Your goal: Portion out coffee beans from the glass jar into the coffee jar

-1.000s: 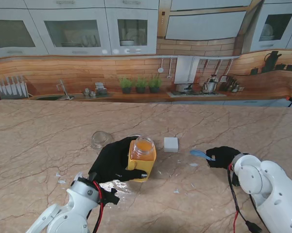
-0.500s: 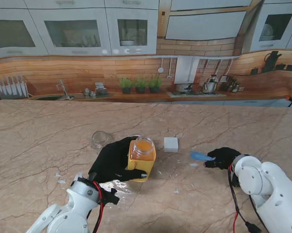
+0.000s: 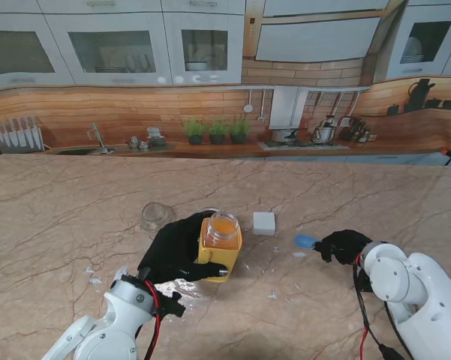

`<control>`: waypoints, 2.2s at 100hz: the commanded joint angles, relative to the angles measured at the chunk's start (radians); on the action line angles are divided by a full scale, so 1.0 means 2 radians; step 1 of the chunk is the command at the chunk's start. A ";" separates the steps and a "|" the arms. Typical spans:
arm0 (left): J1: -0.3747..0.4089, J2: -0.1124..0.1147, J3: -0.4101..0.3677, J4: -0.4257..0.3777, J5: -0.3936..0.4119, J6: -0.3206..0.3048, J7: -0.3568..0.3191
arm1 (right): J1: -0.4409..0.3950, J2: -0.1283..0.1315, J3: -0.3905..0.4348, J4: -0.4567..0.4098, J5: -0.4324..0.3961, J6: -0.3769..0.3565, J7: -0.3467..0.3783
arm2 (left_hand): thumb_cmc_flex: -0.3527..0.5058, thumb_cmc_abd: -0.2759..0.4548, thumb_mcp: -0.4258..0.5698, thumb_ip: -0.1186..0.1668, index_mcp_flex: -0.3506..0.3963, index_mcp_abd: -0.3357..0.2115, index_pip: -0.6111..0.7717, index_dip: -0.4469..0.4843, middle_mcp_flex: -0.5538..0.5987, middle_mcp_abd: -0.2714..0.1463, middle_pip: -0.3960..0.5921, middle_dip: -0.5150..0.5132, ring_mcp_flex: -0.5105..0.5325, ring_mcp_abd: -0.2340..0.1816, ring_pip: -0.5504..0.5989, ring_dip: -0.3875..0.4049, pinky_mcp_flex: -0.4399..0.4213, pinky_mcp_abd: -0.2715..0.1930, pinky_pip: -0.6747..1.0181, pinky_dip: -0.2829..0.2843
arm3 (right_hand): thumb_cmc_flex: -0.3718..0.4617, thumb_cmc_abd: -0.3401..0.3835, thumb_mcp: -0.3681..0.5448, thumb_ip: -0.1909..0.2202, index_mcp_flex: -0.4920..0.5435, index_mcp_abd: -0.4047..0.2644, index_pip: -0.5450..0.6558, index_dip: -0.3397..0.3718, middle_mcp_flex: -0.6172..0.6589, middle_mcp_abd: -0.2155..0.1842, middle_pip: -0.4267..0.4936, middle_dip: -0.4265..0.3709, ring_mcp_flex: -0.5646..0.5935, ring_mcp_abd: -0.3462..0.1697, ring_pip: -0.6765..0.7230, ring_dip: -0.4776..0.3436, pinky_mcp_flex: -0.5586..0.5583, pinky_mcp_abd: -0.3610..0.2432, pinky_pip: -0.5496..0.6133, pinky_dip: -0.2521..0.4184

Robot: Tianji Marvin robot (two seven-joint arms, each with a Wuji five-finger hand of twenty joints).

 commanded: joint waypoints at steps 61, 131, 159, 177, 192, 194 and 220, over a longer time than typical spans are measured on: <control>0.005 -0.001 -0.001 -0.001 0.001 -0.003 -0.001 | -0.017 -0.005 -0.008 0.002 -0.009 0.022 0.003 | 0.094 0.105 0.131 0.071 0.029 -0.124 0.131 0.039 0.059 -0.060 0.060 0.040 -0.001 0.025 -0.024 0.006 -0.010 -0.071 0.091 -0.005 | 0.119 0.099 -0.117 0.046 0.072 0.026 -0.015 0.030 0.083 0.010 0.041 0.000 0.018 -0.010 0.101 0.018 0.077 0.015 0.083 -0.018; 0.007 0.000 -0.005 -0.002 0.000 -0.005 -0.003 | -0.012 -0.007 -0.011 0.000 0.019 0.037 -0.003 | 0.094 0.105 0.131 0.072 0.030 -0.125 0.131 0.039 0.060 -0.060 0.059 0.040 -0.001 0.026 -0.025 0.005 -0.010 -0.070 0.091 -0.005 | 0.063 0.091 -0.084 0.099 0.151 0.066 0.036 0.055 0.163 0.049 0.050 -0.019 0.017 -0.005 0.155 0.042 0.104 -0.001 0.149 0.035; 0.007 0.000 -0.003 -0.001 0.000 -0.004 -0.005 | -0.009 -0.009 -0.015 0.001 0.017 0.040 -0.017 | 0.095 0.105 0.131 0.072 0.032 -0.125 0.130 0.039 0.060 -0.059 0.058 0.040 -0.001 0.027 -0.026 0.005 -0.010 -0.070 0.091 -0.005 | 0.172 0.021 -0.059 0.151 0.173 0.053 0.125 0.079 0.197 0.012 0.065 -0.053 0.018 -0.029 0.149 0.050 0.105 -0.013 0.146 0.057; 0.008 0.000 -0.004 0.000 0.001 -0.004 -0.005 | -0.011 -0.013 -0.011 0.007 0.001 0.006 -0.048 | 0.095 0.105 0.131 0.071 0.032 -0.126 0.130 0.038 0.061 -0.060 0.058 0.040 -0.001 0.027 -0.026 0.005 -0.010 -0.070 0.091 -0.005 | 0.192 -0.036 -0.031 0.160 0.227 0.025 0.158 0.083 0.197 -0.013 0.091 -0.045 0.018 -0.030 0.150 0.053 0.106 -0.029 0.146 0.061; 0.009 0.000 -0.004 0.000 0.001 -0.004 -0.005 | -0.010 -0.014 -0.010 -0.009 0.046 0.009 -0.040 | 0.095 0.105 0.130 0.071 0.033 -0.125 0.130 0.038 0.060 -0.060 0.057 0.040 -0.001 0.028 -0.026 0.005 -0.010 -0.070 0.091 -0.005 | 0.181 -0.039 -0.019 0.181 0.248 0.017 0.160 0.087 0.197 -0.009 0.102 -0.043 0.017 -0.010 0.156 0.054 0.106 -0.018 0.148 0.066; 0.009 0.000 -0.004 0.000 0.001 -0.004 -0.005 | -0.009 -0.014 -0.010 -0.012 0.049 0.009 -0.036 | 0.095 0.105 0.130 0.071 0.033 -0.125 0.130 0.038 0.060 -0.059 0.057 0.041 -0.001 0.028 -0.026 0.005 -0.010 -0.070 0.091 -0.005 | 0.177 -0.037 -0.018 0.184 0.250 0.016 0.160 0.089 0.197 -0.009 0.104 -0.042 0.017 -0.009 0.157 0.054 0.106 -0.018 0.149 0.067; 0.008 0.000 -0.005 0.001 0.002 -0.004 -0.006 | 0.010 -0.009 -0.018 -0.032 0.124 0.022 0.015 | 0.095 0.105 0.130 0.071 0.033 -0.125 0.129 0.038 0.061 -0.060 0.057 0.041 -0.001 0.029 -0.026 0.005 -0.011 -0.070 0.091 -0.006 | 0.126 0.034 -0.063 0.165 0.257 0.029 0.151 0.096 0.196 0.017 0.108 -0.039 0.016 0.016 0.173 0.054 0.107 -0.001 0.165 0.070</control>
